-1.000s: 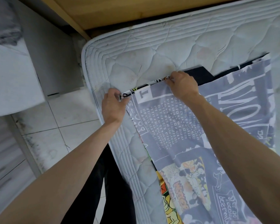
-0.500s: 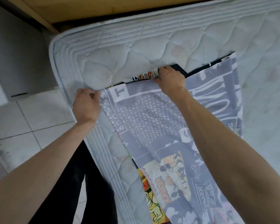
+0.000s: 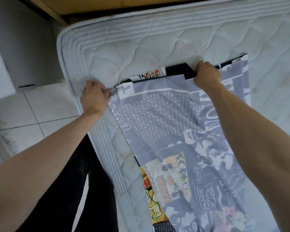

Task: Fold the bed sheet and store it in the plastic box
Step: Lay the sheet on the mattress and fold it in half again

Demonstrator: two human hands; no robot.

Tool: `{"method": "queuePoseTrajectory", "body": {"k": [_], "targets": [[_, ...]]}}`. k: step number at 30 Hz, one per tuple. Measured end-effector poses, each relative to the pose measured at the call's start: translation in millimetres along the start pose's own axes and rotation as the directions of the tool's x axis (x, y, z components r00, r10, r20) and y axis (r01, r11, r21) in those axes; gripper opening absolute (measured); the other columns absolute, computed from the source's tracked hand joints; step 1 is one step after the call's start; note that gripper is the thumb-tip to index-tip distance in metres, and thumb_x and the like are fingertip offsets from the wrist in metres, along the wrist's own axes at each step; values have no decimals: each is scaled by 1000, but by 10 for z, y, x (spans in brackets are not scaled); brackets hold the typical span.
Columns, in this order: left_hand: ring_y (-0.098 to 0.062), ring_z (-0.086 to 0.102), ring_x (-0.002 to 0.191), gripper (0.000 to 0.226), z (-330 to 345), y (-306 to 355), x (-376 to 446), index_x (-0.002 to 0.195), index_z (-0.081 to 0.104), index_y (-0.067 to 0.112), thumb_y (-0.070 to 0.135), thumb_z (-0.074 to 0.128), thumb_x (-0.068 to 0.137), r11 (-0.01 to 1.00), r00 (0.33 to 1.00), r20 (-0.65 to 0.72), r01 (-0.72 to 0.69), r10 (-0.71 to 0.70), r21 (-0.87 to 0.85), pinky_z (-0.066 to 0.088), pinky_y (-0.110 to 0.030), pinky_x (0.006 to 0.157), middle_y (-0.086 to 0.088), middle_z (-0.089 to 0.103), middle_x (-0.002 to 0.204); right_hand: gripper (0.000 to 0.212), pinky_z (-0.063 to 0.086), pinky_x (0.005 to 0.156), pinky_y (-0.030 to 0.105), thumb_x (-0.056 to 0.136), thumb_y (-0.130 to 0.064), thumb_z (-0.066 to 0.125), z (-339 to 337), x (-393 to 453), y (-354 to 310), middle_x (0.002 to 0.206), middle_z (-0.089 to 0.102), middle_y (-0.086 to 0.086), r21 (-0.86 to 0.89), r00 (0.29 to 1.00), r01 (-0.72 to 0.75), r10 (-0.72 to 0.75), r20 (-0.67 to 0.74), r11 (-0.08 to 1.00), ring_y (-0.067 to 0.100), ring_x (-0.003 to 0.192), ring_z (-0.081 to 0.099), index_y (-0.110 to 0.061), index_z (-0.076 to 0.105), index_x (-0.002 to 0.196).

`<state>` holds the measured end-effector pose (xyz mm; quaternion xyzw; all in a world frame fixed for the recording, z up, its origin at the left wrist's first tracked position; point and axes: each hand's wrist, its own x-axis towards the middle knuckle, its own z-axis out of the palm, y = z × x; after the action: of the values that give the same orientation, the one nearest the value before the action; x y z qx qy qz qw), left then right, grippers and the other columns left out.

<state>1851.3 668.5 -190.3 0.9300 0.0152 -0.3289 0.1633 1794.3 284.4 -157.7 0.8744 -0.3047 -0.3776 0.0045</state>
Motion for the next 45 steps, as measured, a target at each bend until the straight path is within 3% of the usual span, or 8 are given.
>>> {"method": "queuePoseTrajectory", "body": {"k": [4,8,14,19,25,33,39,45], "targets": [[-38,57,112,31,-70,81,40,107,69,6,34,63,98,997,993,98,54,-58,45,50,-45,95,-18,51,127,41,49,86,47,89,-8,59,25,38,3,123,51,15,-16,998,-52,51,-43,999,42,111,59,-8,47,129],[-44,63,96,25,-133,-25,15,109,55,2,26,49,104,992,995,58,-90,85,92,49,-49,82,-24,62,108,43,48,92,46,88,-5,59,26,98,105,123,52,14,-97,1000,-22,21,-7,995,41,114,58,-9,47,129],[-29,71,93,17,-204,-168,-16,98,54,25,22,70,92,955,988,152,31,15,-295,57,-49,90,-4,73,94,41,49,91,44,91,-2,54,49,146,393,125,59,18,-165,999,-18,12,-38,986,40,116,59,-5,42,130],[-24,66,98,24,-141,-246,42,96,56,35,28,76,86,974,997,72,11,5,-225,49,-35,83,10,68,92,35,51,91,43,91,3,51,-104,243,637,129,59,19,-276,997,-17,-3,-73,961,39,118,60,-2,62,124],[-26,66,96,16,9,-154,83,102,65,26,27,74,89,989,999,-15,45,-47,-144,41,-30,76,0,72,100,35,47,91,51,101,0,36,-479,425,1215,138,45,26,120,872,-295,318,-372,948,48,115,57,9,47,133],[-30,67,99,22,28,52,80,110,70,18,11,62,91,994,998,-51,43,-49,-105,51,-34,84,-8,75,105,39,47,87,50,99,1,40,-648,471,1431,132,48,27,36,897,-221,218,-386,975,47,112,58,3,39,138],[-13,64,82,17,-110,-62,128,98,74,24,17,80,83,948,992,85,115,-94,-296,44,-15,63,7,71,82,56,49,79,51,88,0,55,-553,539,1026,137,42,23,97,923,-36,70,-378,995,49,106,57,-4,36,140],[7,62,69,25,-175,-104,128,88,66,36,38,87,74,942,990,132,85,-43,-326,39,-2,57,18,69,79,40,44,80,44,76,-12,53,103,-50,-192,104,61,16,-112,652,645,-620,-436,756,36,95,57,-5,61,114]]}}
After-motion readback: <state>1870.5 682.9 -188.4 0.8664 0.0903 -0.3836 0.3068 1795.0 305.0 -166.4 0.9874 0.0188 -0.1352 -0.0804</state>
